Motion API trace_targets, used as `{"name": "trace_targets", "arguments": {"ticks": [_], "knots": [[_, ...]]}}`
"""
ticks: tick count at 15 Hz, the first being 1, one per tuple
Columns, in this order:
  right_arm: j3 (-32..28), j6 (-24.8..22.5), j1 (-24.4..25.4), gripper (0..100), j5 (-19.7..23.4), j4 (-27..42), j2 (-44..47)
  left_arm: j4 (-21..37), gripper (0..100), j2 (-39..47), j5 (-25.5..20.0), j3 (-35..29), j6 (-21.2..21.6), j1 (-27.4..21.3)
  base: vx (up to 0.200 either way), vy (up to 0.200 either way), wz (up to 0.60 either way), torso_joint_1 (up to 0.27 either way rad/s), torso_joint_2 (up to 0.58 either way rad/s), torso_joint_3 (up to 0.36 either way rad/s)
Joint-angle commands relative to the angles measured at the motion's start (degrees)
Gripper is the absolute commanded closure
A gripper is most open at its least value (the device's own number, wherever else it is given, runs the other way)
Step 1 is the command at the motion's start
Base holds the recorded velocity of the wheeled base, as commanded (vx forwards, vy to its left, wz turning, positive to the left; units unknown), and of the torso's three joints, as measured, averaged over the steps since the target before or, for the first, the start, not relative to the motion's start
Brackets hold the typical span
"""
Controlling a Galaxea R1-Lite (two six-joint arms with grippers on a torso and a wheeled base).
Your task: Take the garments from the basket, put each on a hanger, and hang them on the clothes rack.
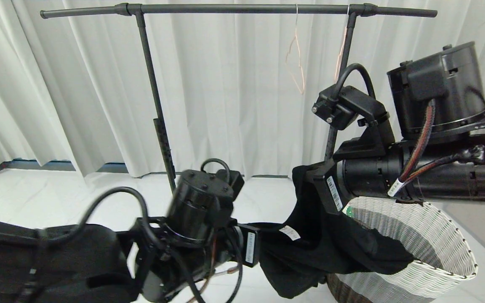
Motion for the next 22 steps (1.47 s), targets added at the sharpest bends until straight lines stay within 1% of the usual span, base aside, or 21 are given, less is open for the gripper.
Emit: {"name": "trace_targets", "arguments": {"ticks": [1, 2, 3, 4, 5, 6, 7, 8, 11, 13, 14, 16, 18, 19, 20, 22], "knots": [[-0.3, 0.1, 0.8, 100, 0.0, -0.4, 0.5, 12.4, 100, -18.3, -5.2, -2.0, 6.3, 7.5, 0.000, 0.000, 0.00, 0.000, 0.00, 0.000], [-0.3, 0.2, 1.3, 100, -0.1, -0.4, 0.1, 16.9, 100, -21.3, -7.4, -3.8, 7.5, 9.0, 0.000, 0.000, 0.00, 0.000, 0.00, 0.000], [-0.4, 1.3, 2.1, 100, -0.2, -0.5, -1.3, 22.8, 100, -24.4, -10.1, -8.1, 8.5, 10.4, 0.000, 0.000, 0.00, 0.000, 0.00, 0.000], [-0.1, 1.4, 2.7, 100, -1.7, -0.5, -2.8, 27.4, 100, -25.2, -10.3, -12.7, 9.2, 10.6, 0.000, 0.000, 0.00, 0.000, 0.00, 0.000], [0.2, 1.4, 3.0, 100, -3.7, -0.4, -3.9, 29.8, 100, -25.2, -10.3, -15.5, 10.0, 10.7, 0.000, 0.000, 0.00, 0.000, 0.00, 0.000], [0.8, 1.4, 3.5, 100, -5.4, -0.2, -5.3, 32.6, 100, -25.2, -10.3, -18.2, 12.1, 10.7, 0.000, 0.000, 0.00, 0.000, 0.00, 0.000], [2.3, 1.4, 3.5, 100, -6.0, -0.1, -6.8, 33.8, 100, -25.2, -10.3, -19.1, 14.5, 10.7, 0.000, 0.000, 0.00, 0.000, 0.00, 0.000], [4.2, 1.4, 3.5, 100, -6.7, 0.0, -8.3, 33.9, 100, -25.3, -10.2, -19.1, 16.3, 10.7, 0.000, 0.000, 0.00, 0.000, 0.00, 0.000], [10.4, 1.4, 3.5, 100, -10.5, 0.0, -13.7, 33.9, 100, -24.9, -9.1, -19.1, 16.9, 10.3, 0.000, 0.000, 0.00, 0.000, 0.00, 0.000], [13.1, 1.4, 3.4, 100, -10.9, 0.2, -16.6, 33.9, 100, -24.9, -8.1, -19.1, 18.0, 9.4, 0.000, 0.000, 0.00, 0.000, 0.00, 0.000], [14.0, 1.4, 3.2, 100, -10.9, 1.5, -18.2, 33.8, 100, -25.0, -8.2, -19.4, 20.6, 8.9, 0.000, 0.000, 0.00, 0.000, 0.00, 0.000], [13.5, 1.4, 2.8, 100, -10.9, 2.0, -18.7, 33.7, 100, -23.9, -8.7, -21.7, 24.7, 8.7, 0.000, 0.000, 0.00, 0.000, 0.00, 0.000], [12.3, 1.3, 1.8, 100, -10.8, 2.1, -18.4, 33.7, 100, -22.3, -8.7, -24.0, 25.2, 8.5, 0.000, 0.000, 0.00, 0.000, 0.00, 0.000], [11.4, 1.3, 0.8, 100, -10.7, 2.1, -18.1, 33.7, 100, -20.8, -8.7, -26.2, 25.2, 8.3, 0.000, 0.000, 0.00, 0.000, 0.00, 0.000], [9.2, 1.3, -0.1, 100, -10.7, 2.2, -17.6, 33.7, 100, -19.2, -8.7, -29.1, 25.2, 8.2, 0.000, 0.000, 0.00, 0.000, 0.00, 0.000], [4.8, 1.3, -0.5, 100, -10.6, 4.5, -17.2, 33.7, 100, -18.9, -8.7, -30.6, 25.2, 6.6, 0.000, 0.000, 0.00, 0.000, 0.00, 0.000]]}}
